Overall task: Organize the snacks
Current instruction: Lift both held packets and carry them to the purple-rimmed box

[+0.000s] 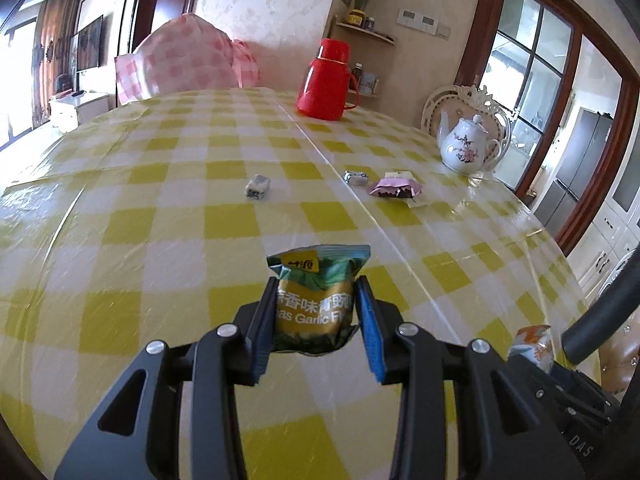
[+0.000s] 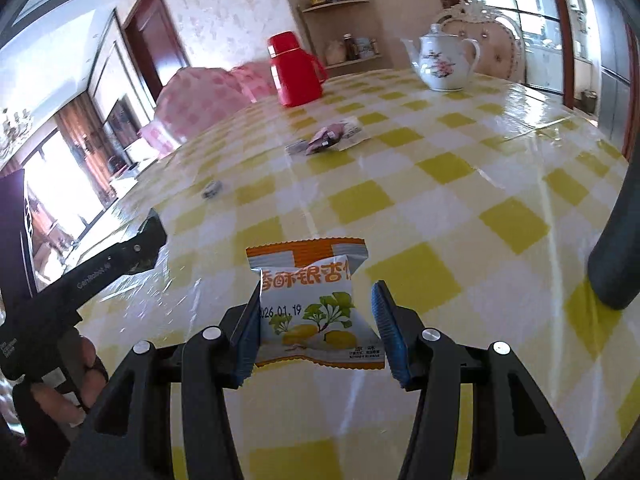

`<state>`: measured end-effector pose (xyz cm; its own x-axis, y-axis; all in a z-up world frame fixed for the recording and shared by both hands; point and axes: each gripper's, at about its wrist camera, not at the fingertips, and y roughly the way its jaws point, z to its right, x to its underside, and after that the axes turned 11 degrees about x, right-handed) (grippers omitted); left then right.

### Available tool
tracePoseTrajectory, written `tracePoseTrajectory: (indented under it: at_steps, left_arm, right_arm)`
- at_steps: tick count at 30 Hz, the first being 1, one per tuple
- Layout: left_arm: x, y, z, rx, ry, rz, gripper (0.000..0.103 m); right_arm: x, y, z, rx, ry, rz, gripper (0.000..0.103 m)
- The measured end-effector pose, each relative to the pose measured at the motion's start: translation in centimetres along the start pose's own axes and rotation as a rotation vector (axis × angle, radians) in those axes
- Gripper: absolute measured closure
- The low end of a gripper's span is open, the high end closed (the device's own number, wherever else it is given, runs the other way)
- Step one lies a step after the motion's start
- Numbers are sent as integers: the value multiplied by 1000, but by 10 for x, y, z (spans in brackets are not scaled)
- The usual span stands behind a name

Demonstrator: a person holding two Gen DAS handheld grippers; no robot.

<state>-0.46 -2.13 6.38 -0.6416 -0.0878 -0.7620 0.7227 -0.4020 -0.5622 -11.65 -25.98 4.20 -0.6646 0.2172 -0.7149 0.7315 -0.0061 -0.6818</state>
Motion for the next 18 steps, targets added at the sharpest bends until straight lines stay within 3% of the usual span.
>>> tracePoseTrajectory:
  at_steps: [18]
  left_arm:
    - [29,-103,-31,-40,-22,128,65]
  right_arm:
    - [26,-40,-59,-114,-108,24,51]
